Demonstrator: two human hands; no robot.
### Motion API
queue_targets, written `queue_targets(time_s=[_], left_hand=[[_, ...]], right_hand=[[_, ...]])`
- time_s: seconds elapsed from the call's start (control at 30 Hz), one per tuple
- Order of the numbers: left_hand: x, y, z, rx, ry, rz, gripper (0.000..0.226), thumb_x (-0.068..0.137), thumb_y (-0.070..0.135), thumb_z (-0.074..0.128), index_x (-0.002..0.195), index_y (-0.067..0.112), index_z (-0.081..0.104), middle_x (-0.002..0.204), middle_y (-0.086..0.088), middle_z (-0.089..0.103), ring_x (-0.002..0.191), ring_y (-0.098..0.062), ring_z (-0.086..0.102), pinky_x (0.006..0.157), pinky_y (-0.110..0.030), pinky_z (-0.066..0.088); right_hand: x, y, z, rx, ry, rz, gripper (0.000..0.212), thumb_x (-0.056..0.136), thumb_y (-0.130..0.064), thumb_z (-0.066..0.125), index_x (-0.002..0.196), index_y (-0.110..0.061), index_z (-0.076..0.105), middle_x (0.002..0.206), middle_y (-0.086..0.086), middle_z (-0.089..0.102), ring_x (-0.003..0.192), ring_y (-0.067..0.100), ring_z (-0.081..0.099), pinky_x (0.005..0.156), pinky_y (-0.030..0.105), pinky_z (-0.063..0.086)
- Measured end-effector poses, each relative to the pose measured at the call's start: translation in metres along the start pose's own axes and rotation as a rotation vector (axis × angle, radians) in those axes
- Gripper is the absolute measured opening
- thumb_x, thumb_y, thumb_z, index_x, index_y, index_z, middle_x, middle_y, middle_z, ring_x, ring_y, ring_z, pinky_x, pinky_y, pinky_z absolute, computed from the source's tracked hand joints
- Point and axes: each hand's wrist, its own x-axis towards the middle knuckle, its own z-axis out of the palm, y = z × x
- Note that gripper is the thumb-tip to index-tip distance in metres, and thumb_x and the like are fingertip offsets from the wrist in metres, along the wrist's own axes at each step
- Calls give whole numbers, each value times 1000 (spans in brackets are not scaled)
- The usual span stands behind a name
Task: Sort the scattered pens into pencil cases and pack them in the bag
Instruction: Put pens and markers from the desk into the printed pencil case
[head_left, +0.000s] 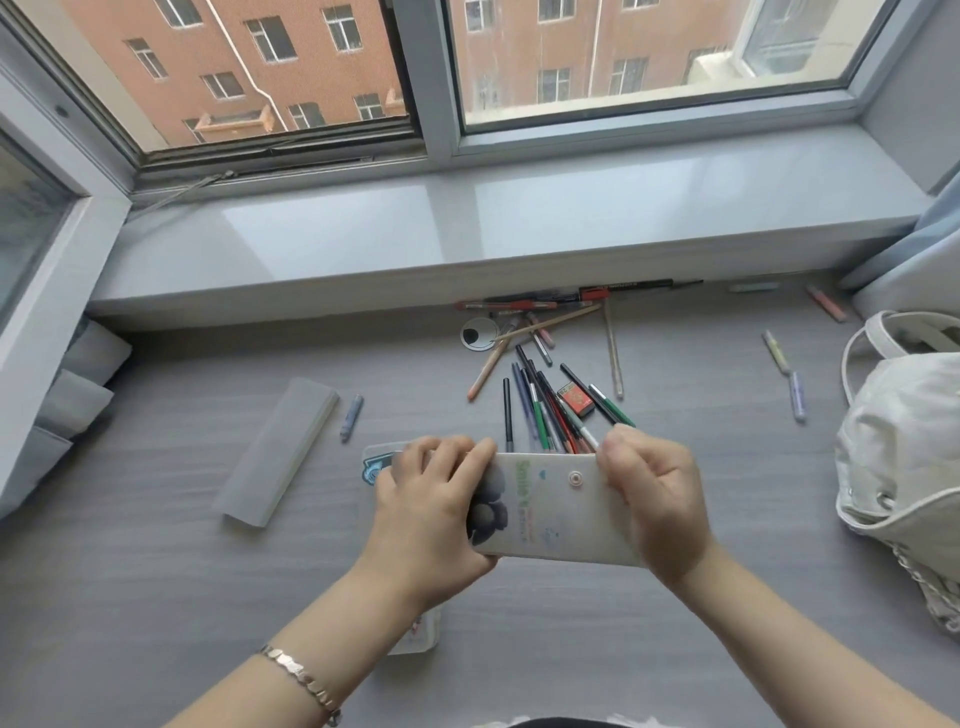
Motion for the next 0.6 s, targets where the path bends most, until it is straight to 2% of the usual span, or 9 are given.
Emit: queue_targets(time_s=[0.03, 0.1, 0.17, 0.23, 0.33, 0.4, 0.53, 0.6], left_hand=[[-2, 0, 3, -3, 12, 3, 86, 40, 46, 64, 122, 29, 41, 113, 7, 58, 105, -20, 38, 66, -45, 48], [-5, 0, 8, -26, 3, -18, 85, 42, 46, 66, 123, 31, 41, 114, 8, 56, 108, -20, 36, 67, -45, 47], [-7, -1, 11, -50, -62, -78, 84, 49, 45, 68, 125, 37, 33, 122, 9, 52, 114, -18, 29, 73, -46, 46], [-8, -3, 12, -77, -183, -132, 85, 60, 46, 68, 131, 44, 23, 135, 14, 40, 124, -16, 20, 84, -41, 41], [-10, -6, 12, -52, -291, -152, 89, 65, 48, 68, 140, 42, 21, 141, 20, 28, 131, -15, 16, 89, -34, 37], [-10, -10, 13, -51, -304, -160, 91, 64, 49, 69, 139, 44, 18, 140, 20, 28, 132, -16, 17, 88, -33, 37], [-9, -19, 15, -40, -320, -164, 91, 63, 49, 71, 140, 41, 22, 139, 21, 28, 131, -15, 18, 87, -32, 37], [-8, -22, 15, -42, -328, -169, 91, 61, 49, 72, 139, 40, 25, 139, 20, 29, 130, -15, 20, 85, -32, 38]], right_hand=[[-3, 2, 1, -93, -18, -40, 43, 79, -42, 45, 43, -20, 37, 49, -2, 38, 50, 10, 39, 51, 25, 32], [-5, 5, -2, -100, -80, -28, 56, 83, -64, 39, 48, -20, 48, 62, 2, 53, 69, 14, 54, 68, 27, 44], [-2, 6, -11, -95, -200, 82, 66, 74, -82, 22, 52, -27, 50, 80, 2, 60, 90, 11, 56, 82, 15, 42], [-1, 8, -21, -125, -335, 189, 65, 71, -85, 15, 56, -29, 45, 90, 3, 63, 101, 8, 54, 89, 11, 38], [-2, 13, -37, -145, -482, 267, 45, 81, -64, 26, 69, -28, 51, 100, -4, 65, 115, 2, 50, 91, 5, 33], [-3, 13, -48, -158, -539, 269, 32, 78, -49, 30, 80, -34, 58, 103, -8, 64, 116, 3, 50, 92, 7, 34], [-4, 12, -60, -131, -519, 291, 40, 67, -33, 41, 97, -18, 63, 106, -4, 67, 109, 6, 56, 87, 12, 41], [-4, 12, -61, -108, -503, 294, 38, 67, -11, 45, 100, -16, 64, 105, -4, 69, 104, 7, 60, 85, 16, 46]])
